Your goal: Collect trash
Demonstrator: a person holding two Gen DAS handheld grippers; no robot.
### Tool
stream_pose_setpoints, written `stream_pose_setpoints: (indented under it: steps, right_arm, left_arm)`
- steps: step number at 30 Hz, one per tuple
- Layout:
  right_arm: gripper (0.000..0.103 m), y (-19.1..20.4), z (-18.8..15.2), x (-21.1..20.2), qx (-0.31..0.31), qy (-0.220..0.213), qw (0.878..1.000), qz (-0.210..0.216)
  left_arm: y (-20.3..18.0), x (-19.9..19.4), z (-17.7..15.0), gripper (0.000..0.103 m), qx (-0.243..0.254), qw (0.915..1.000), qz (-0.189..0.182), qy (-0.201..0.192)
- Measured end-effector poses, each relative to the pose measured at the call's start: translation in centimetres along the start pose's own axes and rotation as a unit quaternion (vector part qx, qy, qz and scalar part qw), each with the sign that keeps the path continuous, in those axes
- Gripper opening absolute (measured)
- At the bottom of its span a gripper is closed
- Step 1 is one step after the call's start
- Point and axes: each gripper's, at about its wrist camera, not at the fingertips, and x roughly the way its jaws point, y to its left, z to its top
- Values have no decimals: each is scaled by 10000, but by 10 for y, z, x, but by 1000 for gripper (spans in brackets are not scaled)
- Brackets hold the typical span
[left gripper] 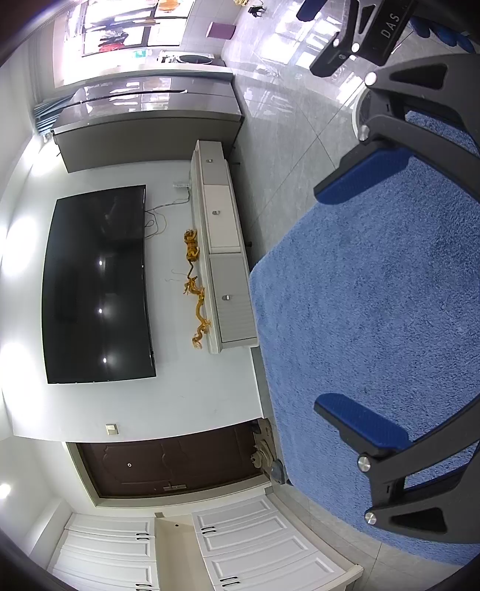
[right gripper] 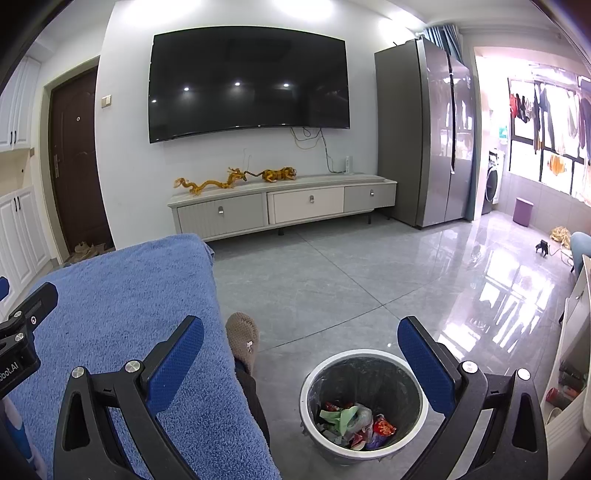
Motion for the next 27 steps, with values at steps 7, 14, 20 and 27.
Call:
stream_pose_setpoints:
  steps: [7, 14, 20, 27]
  right_arm:
    - [103, -2, 1, 0, 6, 0, 10000, 0]
    - [103, -2, 2, -1, -1, -11, 10000, -22]
    - [103, -2, 1, -2, -23, -25, 10000, -31]
    - [103, -3, 0, -2, -39, -16, 10000, -56]
  left_arm:
    - [1, 2, 0, 103, -29, 10000, 23, 40]
    - [1, 2, -1, 103, -23, 10000, 10, 66]
    - [0, 2, -1, 103, 6, 10000, 20, 93]
    - [0, 4, -2, 103, 14, 9999, 40, 100]
